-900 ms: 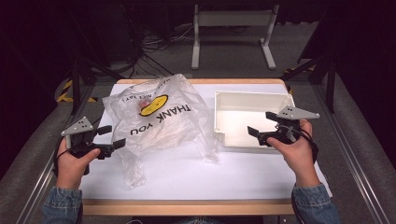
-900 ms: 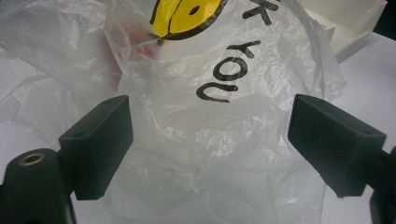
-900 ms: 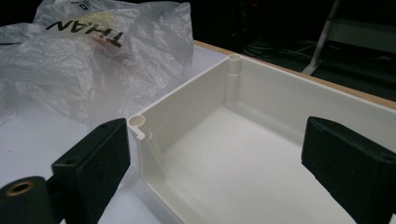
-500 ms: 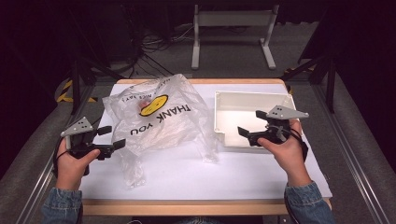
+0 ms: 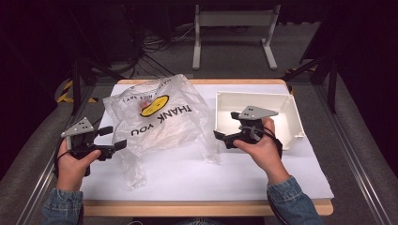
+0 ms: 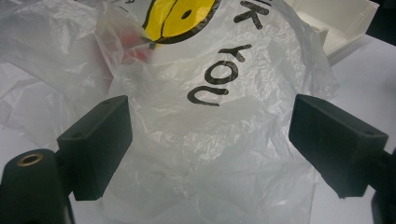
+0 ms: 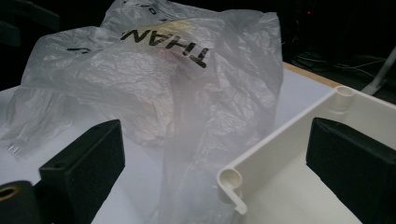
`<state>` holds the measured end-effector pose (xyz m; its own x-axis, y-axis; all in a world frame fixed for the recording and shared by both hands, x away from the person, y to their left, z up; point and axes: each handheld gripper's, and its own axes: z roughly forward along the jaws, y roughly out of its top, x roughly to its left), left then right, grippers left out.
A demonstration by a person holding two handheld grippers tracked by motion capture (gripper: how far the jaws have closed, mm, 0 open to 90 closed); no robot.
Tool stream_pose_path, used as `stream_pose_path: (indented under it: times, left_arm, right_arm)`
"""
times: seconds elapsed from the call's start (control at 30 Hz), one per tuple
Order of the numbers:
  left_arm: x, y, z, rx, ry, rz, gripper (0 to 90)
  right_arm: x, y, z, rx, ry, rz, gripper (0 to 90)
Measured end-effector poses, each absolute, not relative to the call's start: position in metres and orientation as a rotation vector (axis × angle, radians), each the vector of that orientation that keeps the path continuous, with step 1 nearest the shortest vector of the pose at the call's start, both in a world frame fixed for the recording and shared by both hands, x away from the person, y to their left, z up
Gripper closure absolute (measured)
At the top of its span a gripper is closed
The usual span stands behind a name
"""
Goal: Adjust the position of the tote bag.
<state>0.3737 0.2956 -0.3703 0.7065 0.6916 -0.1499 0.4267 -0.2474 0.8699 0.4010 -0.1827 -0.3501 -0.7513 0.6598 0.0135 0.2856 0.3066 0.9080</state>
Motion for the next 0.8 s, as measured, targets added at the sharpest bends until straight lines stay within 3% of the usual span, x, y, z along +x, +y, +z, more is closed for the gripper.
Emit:
stream_pose_path:
  times: [0.7, 0.8]
  left_arm:
    - [0.376, 0.286, -0.373, 1.88, 0.806, 0.283, 11.8]
    - [0.375, 0.285, -0.373, 1.879, 0.807, 0.274, 11.3]
  right_arm:
    - [0.421, -0.119, -0.384, 0.794, 2.344, 1.354, 8.1]
    - [0.425, -0.116, -0.387, 0.797, 2.336, 1.324, 13.9]
